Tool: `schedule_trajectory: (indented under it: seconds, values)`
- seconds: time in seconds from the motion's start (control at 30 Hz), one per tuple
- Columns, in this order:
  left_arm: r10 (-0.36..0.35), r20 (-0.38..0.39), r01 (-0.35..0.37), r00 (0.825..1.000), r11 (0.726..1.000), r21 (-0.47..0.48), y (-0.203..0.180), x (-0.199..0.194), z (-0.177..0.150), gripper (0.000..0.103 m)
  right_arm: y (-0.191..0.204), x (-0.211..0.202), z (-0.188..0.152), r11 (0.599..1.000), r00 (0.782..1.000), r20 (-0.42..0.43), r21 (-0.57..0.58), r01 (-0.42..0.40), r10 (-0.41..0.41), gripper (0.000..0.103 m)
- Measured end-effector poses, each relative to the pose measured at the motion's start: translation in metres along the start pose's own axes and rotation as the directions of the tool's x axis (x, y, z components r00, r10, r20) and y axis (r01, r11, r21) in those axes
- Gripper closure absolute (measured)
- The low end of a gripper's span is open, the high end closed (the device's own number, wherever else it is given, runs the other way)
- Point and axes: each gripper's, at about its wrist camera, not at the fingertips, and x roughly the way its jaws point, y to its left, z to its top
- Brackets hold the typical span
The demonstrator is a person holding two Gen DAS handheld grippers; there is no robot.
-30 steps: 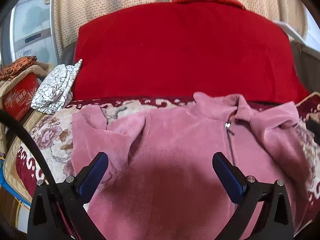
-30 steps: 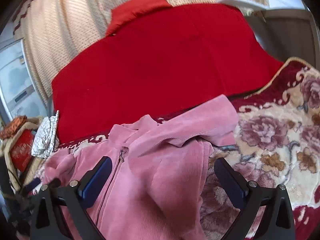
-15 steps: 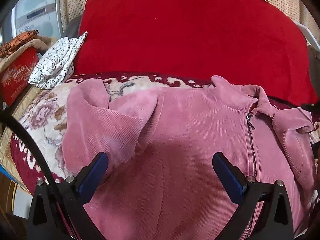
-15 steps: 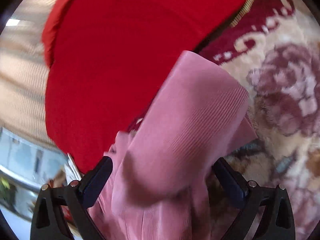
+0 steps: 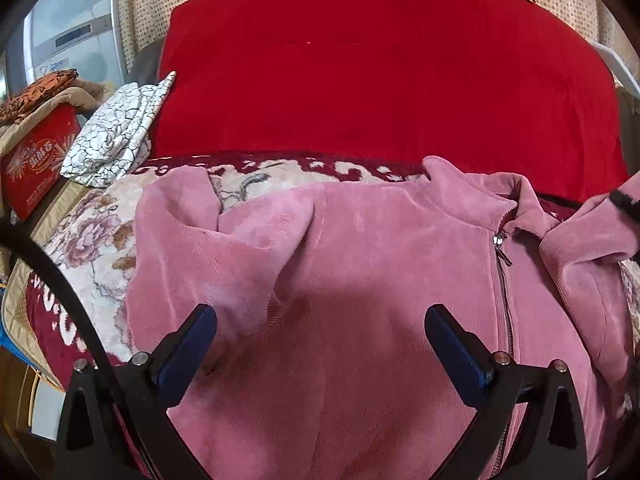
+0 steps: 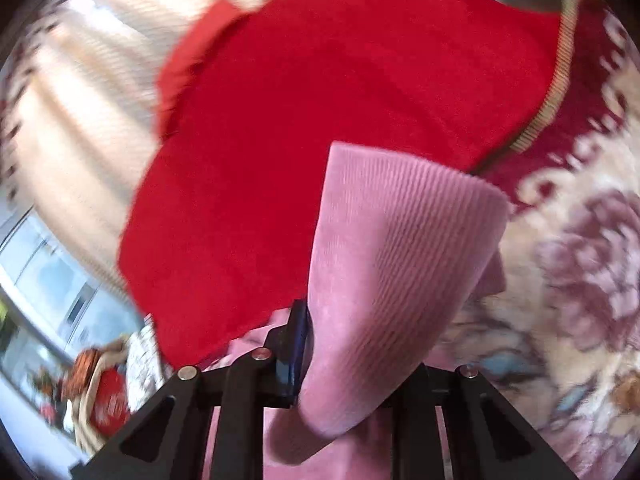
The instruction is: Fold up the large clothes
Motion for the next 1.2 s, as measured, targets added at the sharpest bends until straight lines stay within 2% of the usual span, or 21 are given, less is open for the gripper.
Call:
schedule_trajectory:
  seconds: [0.1, 0.2, 0.37, 0.57, 0.63, 0.73, 0.77, 0.8, 0.83, 0.87, 0.97, 1.03, 1.13, 1.2]
  values:
    - [0.022, 0.01, -0.022, 1.0, 1.0, -0.022, 0.01, -0.002, 0.001, 0.0, 0.026, 0.0, -0.014, 0.994, 0.996, -0.023, -0.06, -0.086, 0.084, 0.08]
    - [0.044, 0.02, -0.042, 0.999, 0.997, -0.063, 0.026, -0.004, 0.002, 0.0, 0.054, 0.004, -0.029, 0.979, 0.984, -0.083, -0.115, -0.166, 0.157, 0.08]
    - [0.056, 0.022, -0.052, 0.998, 0.99, -0.128, 0.053, -0.007, 0.003, 0.0, 0.102, 0.009, -0.057, 0.942, 0.962, -0.149, -0.215, -0.257, 0.228, 0.08]
    - [0.07, 0.041, -0.058, 0.997, 0.969, -0.239, 0.091, -0.013, 0.005, 0.0, 0.153, -0.009, -0.089, 0.864, 0.908, -0.224, -0.292, -0.41, 0.355, 0.08]
    - [0.063, 0.041, -0.049, 0.997, 0.96, -0.276, 0.1, -0.014, 0.005, 0.0, 0.163, -0.012, -0.095, 0.847, 0.898, -0.235, -0.31, -0.432, 0.372, 0.079]
    - [0.039, 0.033, -0.027, 0.999, 0.951, -0.309, 0.106, -0.012, 0.003, 0.0, 0.164, 0.0, -0.103, 0.853, 0.897, -0.27, -0.304, -0.423, 0.349, 0.076]
    - [0.03, 0.032, -0.019, 0.999, 0.951, -0.308, 0.105, -0.011, 0.003, 0.0, 0.164, 0.003, -0.105, 0.852, 0.892, -0.297, -0.305, -0.426, 0.34, 0.071]
    - [0.025, 0.033, -0.014, 0.999, 0.954, -0.3, 0.104, -0.012, 0.003, 0.0, 0.164, 0.005, -0.105, 0.852, 0.888, -0.323, -0.305, -0.425, 0.328, 0.061]
    - [0.024, 0.035, -0.012, 0.999, 0.957, -0.289, 0.101, -0.012, 0.003, 0.0, 0.163, 0.005, -0.106, 0.851, 0.88, -0.348, -0.301, -0.43, 0.322, 0.027]
    - [0.023, 0.038, -0.012, 0.999, 0.961, -0.276, 0.098, -0.012, 0.003, 0.0, 0.169, 0.01, -0.107, 0.85, 0.872, -0.361, -0.29, -0.44, 0.329, 0.006]
    - [-0.004, 0.048, 0.015, 0.999, 0.971, -0.237, 0.087, -0.014, 0.004, 0.0, 0.16, -0.009, -0.097, 0.843, 0.875, -0.281, -0.268, -0.467, 0.395, 0.005]
    - [-0.034, 0.054, 0.045, 0.998, 0.976, -0.214, 0.081, -0.014, 0.004, 0.0, 0.157, -0.015, -0.088, 0.847, 0.88, -0.249, -0.26, -0.463, 0.405, 0.005]
    - [-0.1, 0.058, 0.109, 0.993, 0.979, -0.171, 0.069, -0.016, 0.003, 0.0, 0.15, -0.018, -0.071, 0.882, 0.914, -0.184, -0.249, -0.399, 0.362, 0.005]
    - [-0.138, 0.066, 0.146, 0.988, 0.979, -0.144, 0.062, -0.018, 0.003, 0.0, 0.135, -0.018, -0.062, 0.916, 0.939, -0.172, -0.225, -0.331, 0.297, 0.006]
